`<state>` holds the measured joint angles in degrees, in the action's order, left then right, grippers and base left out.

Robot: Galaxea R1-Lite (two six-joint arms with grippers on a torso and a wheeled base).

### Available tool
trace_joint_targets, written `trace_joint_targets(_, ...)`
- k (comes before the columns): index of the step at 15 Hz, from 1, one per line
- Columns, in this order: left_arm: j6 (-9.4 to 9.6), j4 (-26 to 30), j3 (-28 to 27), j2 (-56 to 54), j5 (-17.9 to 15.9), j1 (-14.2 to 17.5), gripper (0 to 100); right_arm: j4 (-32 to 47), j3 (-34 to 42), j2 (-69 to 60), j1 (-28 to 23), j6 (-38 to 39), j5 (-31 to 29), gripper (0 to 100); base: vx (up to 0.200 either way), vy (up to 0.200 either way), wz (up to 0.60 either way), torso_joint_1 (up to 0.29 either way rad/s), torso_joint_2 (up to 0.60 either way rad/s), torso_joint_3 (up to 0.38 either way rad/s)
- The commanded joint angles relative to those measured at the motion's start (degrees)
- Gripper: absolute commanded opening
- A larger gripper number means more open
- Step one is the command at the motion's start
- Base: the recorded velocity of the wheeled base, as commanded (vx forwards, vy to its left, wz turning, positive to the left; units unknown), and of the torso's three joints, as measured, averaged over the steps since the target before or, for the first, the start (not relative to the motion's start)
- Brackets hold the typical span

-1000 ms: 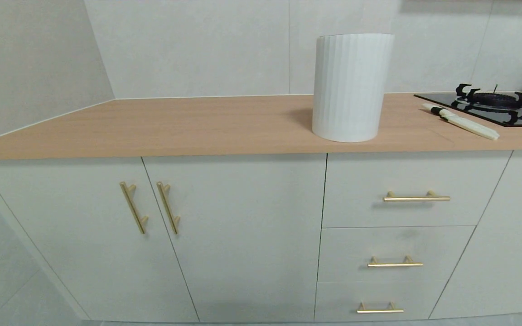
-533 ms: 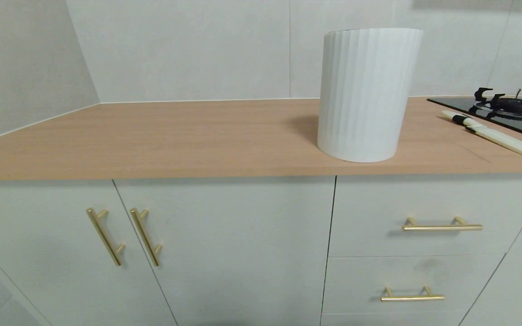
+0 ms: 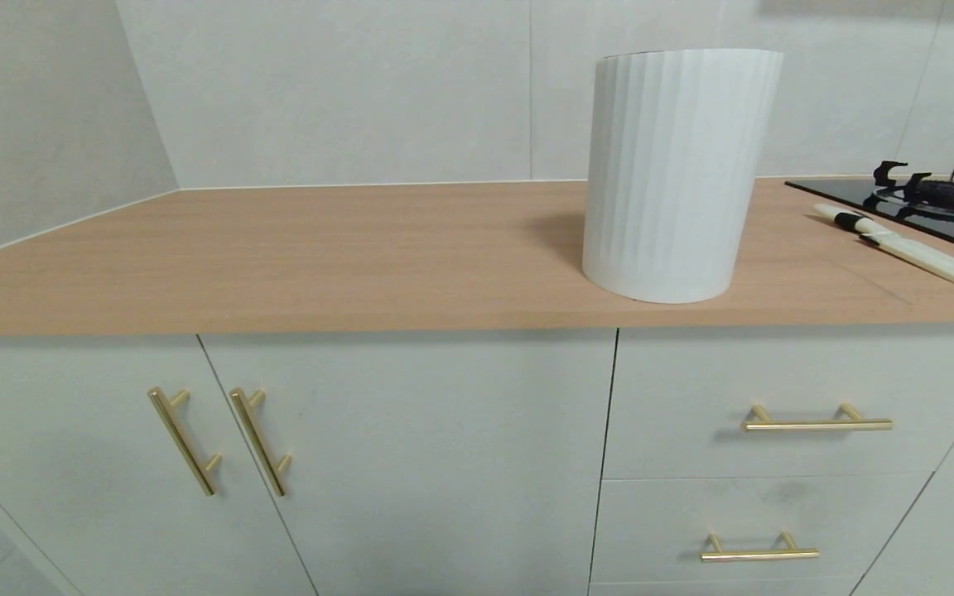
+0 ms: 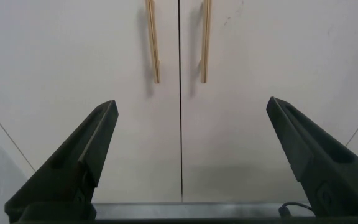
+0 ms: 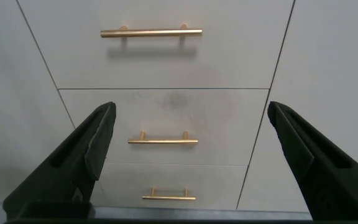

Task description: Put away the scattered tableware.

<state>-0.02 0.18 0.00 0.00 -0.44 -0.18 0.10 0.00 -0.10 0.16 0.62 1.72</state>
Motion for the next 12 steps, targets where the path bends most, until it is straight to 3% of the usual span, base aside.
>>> trace_joint_targets(1,0.02,-0.01,0.0,0.0,0.0,0.01,100,-0.01,0.0,0.1,0.02,-0.01,0.04,100,0.0,-0.2,0.0,-0.002,0.0,0.012)
trace_joint_targets(9,-0.06,-0.01,0.0,0.0,0.0,0.01,100,-0.01,0.0,0.1,0.02,-0.01,0.04,100,0.0,-0.2,0.0,0.004,0.0,0.002)
trace_joint_targets(12,0.02,-0.01,0.0,0.0,0.0,0.01,100,-0.01,0.0,0.1,-0.07,-0.01,0.04,100,0.0,0.0,0.0,0.0,0.0,0.0)
